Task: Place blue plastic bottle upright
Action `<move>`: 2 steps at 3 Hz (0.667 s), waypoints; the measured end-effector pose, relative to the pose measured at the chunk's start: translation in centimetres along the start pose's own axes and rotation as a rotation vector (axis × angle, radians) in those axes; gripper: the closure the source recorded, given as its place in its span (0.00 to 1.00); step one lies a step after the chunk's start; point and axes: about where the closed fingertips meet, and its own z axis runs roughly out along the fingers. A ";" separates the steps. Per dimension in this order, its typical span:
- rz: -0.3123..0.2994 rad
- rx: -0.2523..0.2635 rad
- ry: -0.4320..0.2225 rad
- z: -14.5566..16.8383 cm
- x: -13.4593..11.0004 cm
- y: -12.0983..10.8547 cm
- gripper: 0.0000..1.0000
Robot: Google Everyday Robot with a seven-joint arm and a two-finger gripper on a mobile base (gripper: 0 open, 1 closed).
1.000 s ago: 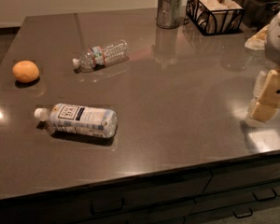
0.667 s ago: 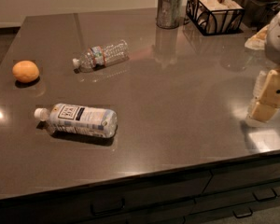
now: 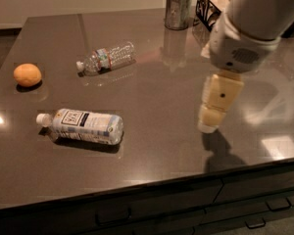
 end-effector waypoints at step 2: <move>-0.024 -0.121 -0.039 7.9 -11.6 0.3 0.00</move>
Offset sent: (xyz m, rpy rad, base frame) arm 0.0501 0.1726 -0.0752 0.0635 0.1594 0.0619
